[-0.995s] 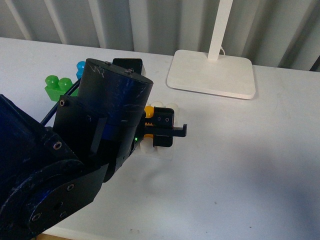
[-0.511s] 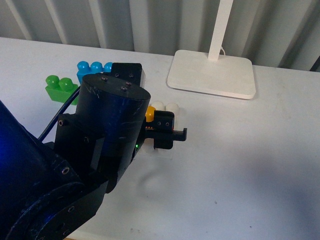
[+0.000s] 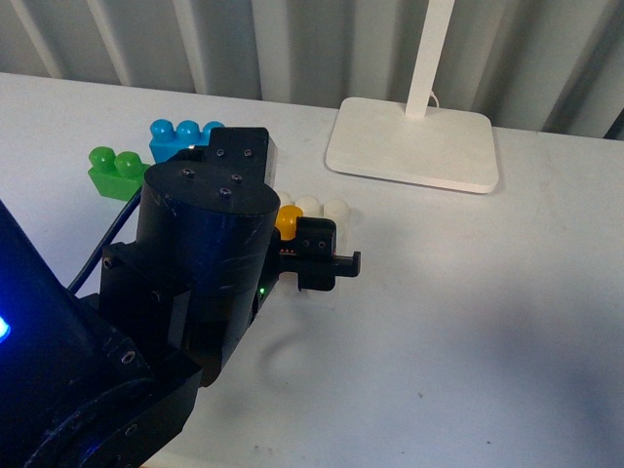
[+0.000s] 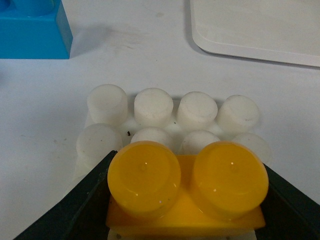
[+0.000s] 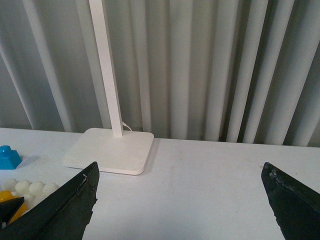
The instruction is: Insert yellow block into base center
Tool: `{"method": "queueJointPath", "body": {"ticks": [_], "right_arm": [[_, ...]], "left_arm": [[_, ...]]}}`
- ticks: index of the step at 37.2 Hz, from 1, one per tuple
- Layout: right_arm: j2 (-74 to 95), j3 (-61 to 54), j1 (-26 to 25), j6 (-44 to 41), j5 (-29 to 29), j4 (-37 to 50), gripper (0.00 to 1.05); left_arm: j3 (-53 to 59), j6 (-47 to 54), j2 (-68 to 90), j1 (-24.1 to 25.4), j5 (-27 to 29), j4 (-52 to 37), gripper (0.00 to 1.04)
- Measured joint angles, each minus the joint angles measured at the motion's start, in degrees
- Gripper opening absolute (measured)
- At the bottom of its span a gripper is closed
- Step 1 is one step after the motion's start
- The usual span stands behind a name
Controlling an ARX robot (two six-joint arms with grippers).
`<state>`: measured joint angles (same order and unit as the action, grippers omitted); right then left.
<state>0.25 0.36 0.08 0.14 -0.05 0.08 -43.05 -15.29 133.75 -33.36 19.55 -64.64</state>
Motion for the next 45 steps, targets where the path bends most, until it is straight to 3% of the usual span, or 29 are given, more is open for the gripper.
{"method": "queueJointPath", "body": {"ticks": [9,14,17,36,41,45], "right_arm": [[0.0,0.0,0.0,0.0,0.0,0.0,0.95],[0.0,0.0,0.0,0.0,0.0,0.0,0.95],[0.0,0.0,0.0,0.0,0.0,0.0,0.95],[0.0,0.0,0.0,0.0,0.0,0.0,0.95],[0.0,0.0,0.0,0.0,0.0,0.0,0.95],[0.0,0.0,0.0,0.0,0.0,0.0,0.95]], "left_arm": [[0.4,0.0,-0.4,0.5,-1.0,-0.1,0.65],[1.0,0.0,-1.4,1.3,-2.1,0.7,0.92],[1.6,0.0,-2.1,1.5,-2.2,1.1,1.0],[8.4,-1.4,-17.0,5.9,-4.2,5.2,0.98],[11.7,-2.4,-23.7,8.6,-7.1,6.9,0.98],[17.1,-4.3,-34.6,13.6,-12.6,10.6,0.98]]}}
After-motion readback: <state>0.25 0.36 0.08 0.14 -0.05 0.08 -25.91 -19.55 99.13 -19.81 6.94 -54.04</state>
